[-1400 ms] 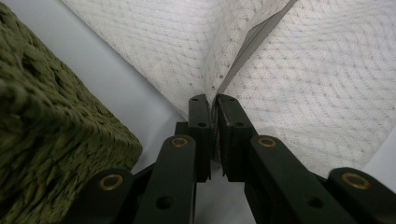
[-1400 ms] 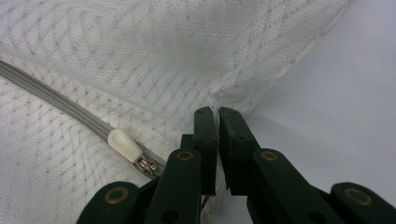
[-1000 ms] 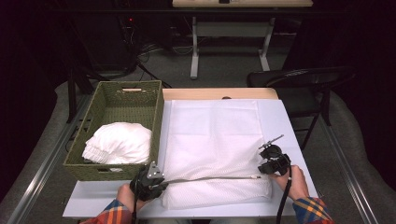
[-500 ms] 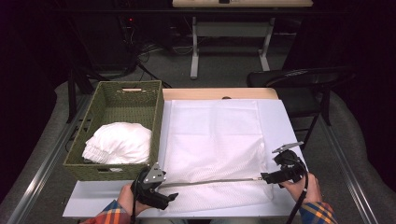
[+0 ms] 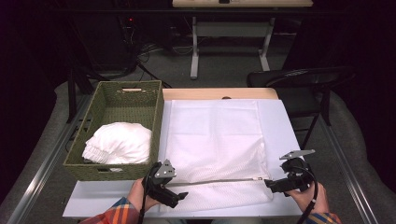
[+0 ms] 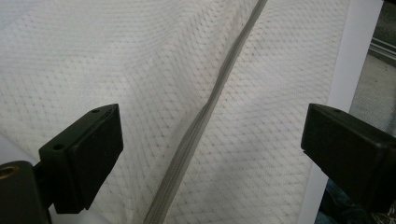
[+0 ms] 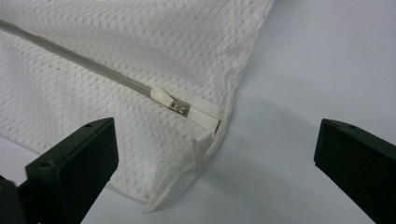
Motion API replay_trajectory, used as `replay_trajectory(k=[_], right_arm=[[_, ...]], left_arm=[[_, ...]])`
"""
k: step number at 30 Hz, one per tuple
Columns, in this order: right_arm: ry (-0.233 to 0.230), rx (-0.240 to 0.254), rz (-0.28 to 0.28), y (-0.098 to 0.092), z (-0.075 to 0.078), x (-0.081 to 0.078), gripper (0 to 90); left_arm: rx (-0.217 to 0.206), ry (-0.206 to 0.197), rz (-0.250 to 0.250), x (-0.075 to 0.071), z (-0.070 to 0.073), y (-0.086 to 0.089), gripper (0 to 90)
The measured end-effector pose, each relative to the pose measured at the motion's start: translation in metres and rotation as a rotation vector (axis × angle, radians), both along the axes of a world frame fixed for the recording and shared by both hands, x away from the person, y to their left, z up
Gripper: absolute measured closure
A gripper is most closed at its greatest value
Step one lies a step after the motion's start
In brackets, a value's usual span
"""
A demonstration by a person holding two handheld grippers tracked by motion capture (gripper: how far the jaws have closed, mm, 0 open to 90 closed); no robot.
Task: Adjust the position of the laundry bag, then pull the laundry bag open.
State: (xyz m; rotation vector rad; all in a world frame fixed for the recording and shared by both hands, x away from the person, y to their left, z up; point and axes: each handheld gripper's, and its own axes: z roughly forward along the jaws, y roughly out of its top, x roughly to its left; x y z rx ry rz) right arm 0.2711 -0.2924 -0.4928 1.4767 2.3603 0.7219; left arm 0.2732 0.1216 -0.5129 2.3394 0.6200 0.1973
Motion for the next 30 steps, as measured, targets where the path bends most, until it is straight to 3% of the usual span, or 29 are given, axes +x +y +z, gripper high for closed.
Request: replay_trajectory(k=[8,14,15,16,18,24,30], right_arm=[[0.013,0.016,-0.015,-0.005,-0.005,0.004,0.0],[0.048,0.055,-0.026,-0.009,-0.013,0.011,0.0],[0.056,0.053,-0.045,-0.01,-0.015,0.013,12.8],[0.056,0.053,-0.045,-0.01,-0.015,0.013,12.8],[0.058,0.054,-0.063,-0.012,-0.018,0.015,27.6],[0.078,0.074,-0.064,-0.01,-0.023,0.021,38.4],[0.105,0.097,-0.072,-0.007,-0.028,0.026,51.6]], left_arm=[[0.007,0.004,-0.003,-0.001,-0.002,0.0,3.9],[0.006,0.008,-0.012,-0.002,-0.005,-0.002,3.8],[0.01,0.008,-0.015,-0.002,-0.005,-0.003,3.8],[0.014,0.011,-0.016,-0.003,-0.006,-0.003,3.8],[0.017,0.013,-0.016,-0.003,-0.007,-0.004,3.9],[0.016,0.007,-0.016,-0.003,-0.007,-0.005,4.2],[0.014,0.028,-0.022,-0.002,-0.009,-0.006,4.9]])
